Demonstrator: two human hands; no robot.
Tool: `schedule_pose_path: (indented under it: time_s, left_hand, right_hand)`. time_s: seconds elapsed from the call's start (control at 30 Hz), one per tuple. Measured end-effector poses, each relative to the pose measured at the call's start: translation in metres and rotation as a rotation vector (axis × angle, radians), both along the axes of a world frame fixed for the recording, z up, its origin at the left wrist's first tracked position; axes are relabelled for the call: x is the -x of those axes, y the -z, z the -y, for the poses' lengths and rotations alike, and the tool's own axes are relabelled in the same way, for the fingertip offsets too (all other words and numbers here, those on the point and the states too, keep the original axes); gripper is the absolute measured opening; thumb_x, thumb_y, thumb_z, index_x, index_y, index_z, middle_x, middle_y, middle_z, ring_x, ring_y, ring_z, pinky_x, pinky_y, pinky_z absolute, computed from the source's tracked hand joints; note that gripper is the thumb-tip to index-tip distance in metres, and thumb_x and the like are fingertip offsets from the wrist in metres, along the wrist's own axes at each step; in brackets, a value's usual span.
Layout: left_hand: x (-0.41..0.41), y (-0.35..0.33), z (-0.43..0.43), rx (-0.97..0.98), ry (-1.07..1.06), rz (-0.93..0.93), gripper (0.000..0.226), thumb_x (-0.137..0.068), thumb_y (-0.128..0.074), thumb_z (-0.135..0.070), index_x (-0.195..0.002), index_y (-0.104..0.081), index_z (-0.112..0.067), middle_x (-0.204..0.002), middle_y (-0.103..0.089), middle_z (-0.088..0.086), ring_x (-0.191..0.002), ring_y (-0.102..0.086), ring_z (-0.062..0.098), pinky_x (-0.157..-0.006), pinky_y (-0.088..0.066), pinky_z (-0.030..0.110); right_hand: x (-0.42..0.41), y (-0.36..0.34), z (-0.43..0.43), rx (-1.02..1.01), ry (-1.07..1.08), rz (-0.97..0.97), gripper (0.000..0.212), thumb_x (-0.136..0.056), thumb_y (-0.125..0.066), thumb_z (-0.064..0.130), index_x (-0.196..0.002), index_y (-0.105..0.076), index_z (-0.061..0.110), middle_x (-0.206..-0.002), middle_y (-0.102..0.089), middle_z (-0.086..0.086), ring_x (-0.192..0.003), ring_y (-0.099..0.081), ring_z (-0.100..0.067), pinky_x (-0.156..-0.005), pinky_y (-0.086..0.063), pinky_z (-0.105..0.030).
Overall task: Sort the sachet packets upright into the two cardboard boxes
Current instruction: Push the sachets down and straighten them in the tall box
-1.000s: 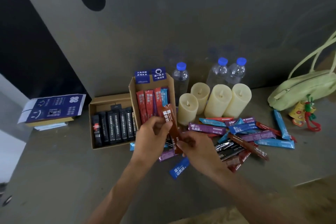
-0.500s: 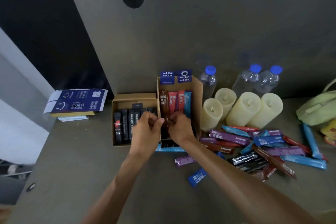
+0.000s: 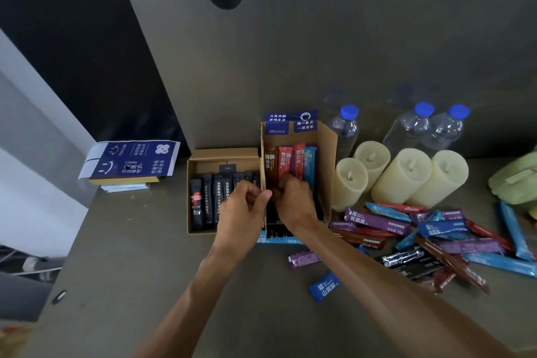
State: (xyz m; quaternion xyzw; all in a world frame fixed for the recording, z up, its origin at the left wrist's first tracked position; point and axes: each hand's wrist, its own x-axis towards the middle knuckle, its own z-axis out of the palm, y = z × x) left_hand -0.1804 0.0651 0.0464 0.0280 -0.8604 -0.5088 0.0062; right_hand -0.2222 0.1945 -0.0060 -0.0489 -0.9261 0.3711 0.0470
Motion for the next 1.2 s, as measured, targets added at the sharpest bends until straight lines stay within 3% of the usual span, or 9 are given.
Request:
schedule_pose_path:
  time_s: [0.27,0.43,0.73,0.9,1.2]
  left_hand:
    - [0.0,0.0,0.002,0.007,0.007,0.01,0.016,-0.094,-0.061,-0.036,-0.09,-0.06,-0.021,-0.079,-0.063,-0.007,-0.068,-0.059,-0.003,-0.057,-0.043,0.006]
    - [-0.002,0.0,0.003,-0.012,0.016,0.007,0.017,-0.095,-0.061,-0.036,-0.09,-0.06,-0.02,-0.079,-0.063,-0.006,-0.067,-0.057,-0.008,-0.057,-0.043,0.006]
    - [-0.001,-0.001,0.002,-0.009,0.018,0.005,0.017,-0.095,-0.061,-0.035,-0.09,-0.06,-0.019,-0.079,-0.063,-0.006,-0.068,-0.057,-0.008,-0.057,-0.044,0.005]
    - [-0.001,-0.002,0.002,0.001,0.017,0.007,0.016,-0.095,-0.061,-0.034,-0.09,-0.06,-0.019,-0.079,-0.063,-0.007,-0.07,-0.057,-0.009,-0.056,-0.042,0.004]
    - [-0.007,0.006,0.008,-0.011,-0.002,0.005,0.02,-0.094,-0.06,-0.041,-0.087,-0.06,-0.021,-0.077,-0.063,-0.004,-0.069,-0.061,0.006,-0.058,-0.047,0.015]
  right_hand:
    - [-0.002,0.004,-0.005,0.059,0.037,-0.045,0.009,-0.097,-0.059,0.018,-0.104,-0.062,0.014,-0.095,-0.07,-0.001,-0.086,-0.07,-0.015,-0.073,-0.058,-0.026]
    - [-0.005,0.004,-0.008,0.112,0.095,-0.116,0.022,-0.097,-0.058,0.02,-0.118,-0.057,0.012,-0.111,-0.07,-0.004,-0.103,-0.069,-0.018,-0.088,-0.06,-0.036]
    - [0.001,0.004,-0.008,0.075,0.052,-0.133,0.017,-0.097,-0.059,0.017,-0.112,-0.062,0.008,-0.105,-0.071,-0.006,-0.096,-0.07,-0.017,-0.083,-0.059,-0.029]
    - [0.001,0.006,-0.01,0.092,0.049,-0.131,0.016,-0.097,-0.061,0.017,-0.111,-0.064,0.009,-0.104,-0.072,-0.006,-0.095,-0.071,-0.018,-0.083,-0.06,-0.035]
    - [-0.006,0.009,-0.019,0.14,-0.015,-0.116,0.012,-0.098,-0.057,0.016,-0.106,-0.066,0.016,-0.104,-0.072,0.003,-0.097,-0.069,-0.008,-0.087,-0.06,-0.033]
